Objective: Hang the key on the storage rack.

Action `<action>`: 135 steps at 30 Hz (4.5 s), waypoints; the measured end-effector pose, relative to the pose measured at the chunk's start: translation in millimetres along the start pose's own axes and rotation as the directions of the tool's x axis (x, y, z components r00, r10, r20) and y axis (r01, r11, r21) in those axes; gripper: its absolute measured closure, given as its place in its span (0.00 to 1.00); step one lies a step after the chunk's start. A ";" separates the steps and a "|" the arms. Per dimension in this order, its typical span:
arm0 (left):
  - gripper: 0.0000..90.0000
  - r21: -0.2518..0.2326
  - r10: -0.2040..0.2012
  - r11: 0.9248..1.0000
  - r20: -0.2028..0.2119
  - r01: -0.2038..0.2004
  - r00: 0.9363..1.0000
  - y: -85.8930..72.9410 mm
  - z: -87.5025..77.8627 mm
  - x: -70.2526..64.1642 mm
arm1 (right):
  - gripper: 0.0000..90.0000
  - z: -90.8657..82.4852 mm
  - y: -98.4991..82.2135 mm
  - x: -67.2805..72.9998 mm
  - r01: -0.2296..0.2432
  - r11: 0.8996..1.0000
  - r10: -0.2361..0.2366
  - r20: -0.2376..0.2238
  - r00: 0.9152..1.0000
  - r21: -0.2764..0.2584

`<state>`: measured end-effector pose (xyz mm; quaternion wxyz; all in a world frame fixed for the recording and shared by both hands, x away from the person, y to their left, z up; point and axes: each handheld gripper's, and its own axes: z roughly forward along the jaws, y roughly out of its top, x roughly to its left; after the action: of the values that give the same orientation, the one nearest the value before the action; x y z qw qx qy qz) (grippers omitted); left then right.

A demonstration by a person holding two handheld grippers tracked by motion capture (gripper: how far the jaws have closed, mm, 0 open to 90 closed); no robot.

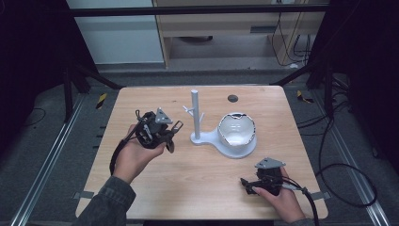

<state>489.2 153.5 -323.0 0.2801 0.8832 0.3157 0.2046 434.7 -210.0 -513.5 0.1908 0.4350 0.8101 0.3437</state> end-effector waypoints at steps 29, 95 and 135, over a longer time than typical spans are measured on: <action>0.90 -0.065 -0.014 0.998 -0.024 0.013 1.000 31.7 -1.2 2.2 | 0.01 0.0 0.0 0.0 0.000 1.000 0.000 0.000 1.000 0.000; 0.90 -0.125 -0.065 0.990 -0.051 0.058 0.997 27.3 63.0 1.6 | 0.01 -0.3 -0.4 0.6 -0.004 1.000 0.004 0.001 1.000 0.000; 0.68 -0.161 -0.064 0.985 -0.028 0.059 0.998 21.8 61.6 -5.2 | 0.01 -0.1 -0.5 0.2 0.003 1.000 -0.003 0.001 1.000 -0.002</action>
<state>528.2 113.5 -357.2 0.3510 0.8441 0.3301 0.2353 434.2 -210.1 -513.9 0.1920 0.4338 0.8103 0.3441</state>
